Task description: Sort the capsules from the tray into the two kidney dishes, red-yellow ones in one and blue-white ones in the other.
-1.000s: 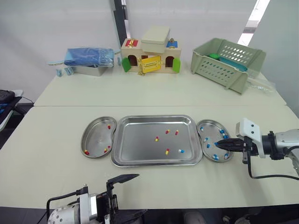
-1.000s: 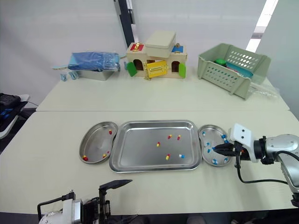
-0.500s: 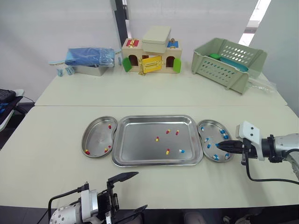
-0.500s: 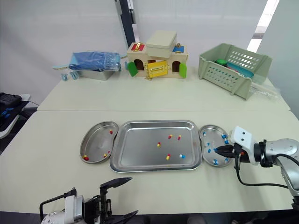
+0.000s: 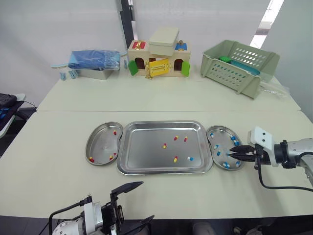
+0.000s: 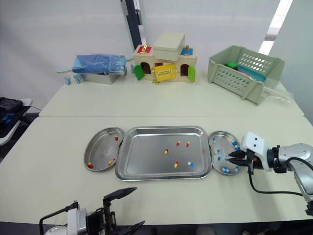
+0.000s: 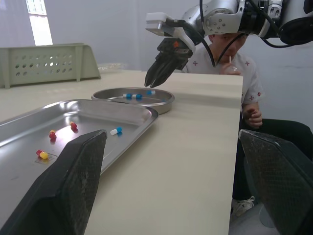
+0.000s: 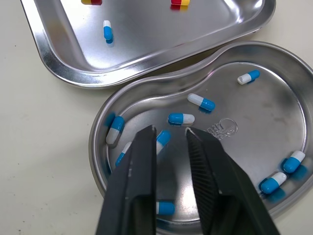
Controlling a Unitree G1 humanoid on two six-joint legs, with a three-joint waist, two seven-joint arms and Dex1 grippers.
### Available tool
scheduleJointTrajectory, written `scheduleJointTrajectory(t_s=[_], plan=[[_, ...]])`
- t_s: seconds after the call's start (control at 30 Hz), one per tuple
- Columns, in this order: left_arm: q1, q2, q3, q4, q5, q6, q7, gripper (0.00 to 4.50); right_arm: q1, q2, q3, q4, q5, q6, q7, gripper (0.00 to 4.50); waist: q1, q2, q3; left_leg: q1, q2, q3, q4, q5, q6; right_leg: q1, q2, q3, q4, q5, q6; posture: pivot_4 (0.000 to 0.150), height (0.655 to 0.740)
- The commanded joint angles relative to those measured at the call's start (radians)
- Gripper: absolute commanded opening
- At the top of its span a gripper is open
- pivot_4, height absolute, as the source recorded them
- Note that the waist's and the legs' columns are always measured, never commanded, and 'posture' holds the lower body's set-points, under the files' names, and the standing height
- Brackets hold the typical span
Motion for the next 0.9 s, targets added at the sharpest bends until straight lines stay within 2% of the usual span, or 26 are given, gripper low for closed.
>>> scheduleJointTrajectory(t_s=[0.03,0.2,0.27,0.5,0.67,0.77,0.9], plan=[[0.009,-0.006,0.01,-0.02,0.005,-0.021,0.01,4.5,-0.014,-0.018,-0.008,-0.006,0.002,-0.021,0.005,2.2,0.0,0.0,0.0,0.0,0.0,0.0,0.0,0.0,0.0,0.0,0.0,0.0,0.0,0.0,0.0,0.15,0.74],[0.007,-0.012,0.011,-0.014,0.012,-0.024,0.017,4.5,-0.01,-0.021,-0.02,0.004,0.011,-0.029,0.007,3.67,0.0,0.0,0.0,0.0,0.0,0.0,0.0,0.0,0.0,0.0,0.0,0.0,0.0,0.0,0.0,0.15,0.74],[0.007,-0.013,0.012,-0.012,0.016,-0.025,0.024,4.5,-0.008,-0.019,-0.029,0.005,0.021,-0.029,0.008,4.44,0.0,0.0,0.0,0.0,0.0,0.0,0.0,0.0,0.0,0.0,0.0,0.0,0.0,0.0,0.0,0.15,0.74],[-0.002,0.005,0.091,-0.067,0.025,0.057,0.165,4.5,0.042,-0.026,-0.177,0.012,0.137,-0.042,0.064,4.44,0.001,0.0,0.0,0.0,0.0,0.0,0.0,0.0,0.0,0.0,0.0,0.0,0.0,0.0,0.0,0.15,0.74],[0.107,0.087,0.288,-0.191,-0.001,0.209,0.303,4.5,0.188,-0.029,-0.334,0.084,0.184,-0.163,0.158,4.44,0.002,-0.003,0.001,0.0,0.0,0.0,0.0,-0.001,0.001,0.001,0.0,0.0,-0.001,0.0,0.0,0.15,0.74],[0.158,0.162,0.419,-0.197,-0.045,0.345,0.343,4.5,0.225,-0.04,-0.342,0.146,0.168,-0.227,0.195,4.44,0.0,-0.002,0.002,0.003,0.0,0.0,0.0,-0.001,0.001,0.003,0.0,0.0,0.0,0.0,0.0,0.15,0.74],[0.248,0.265,0.592,-0.115,-0.078,0.517,0.312,4.5,0.222,-0.051,-0.334,0.288,0.134,-0.333,0.231,4.44,-0.004,-0.002,0.002,0.005,0.001,0.001,0.0,-0.001,0.001,0.005,0.0,0.0,-0.001,0.0,0.0,0.15,0.74]])
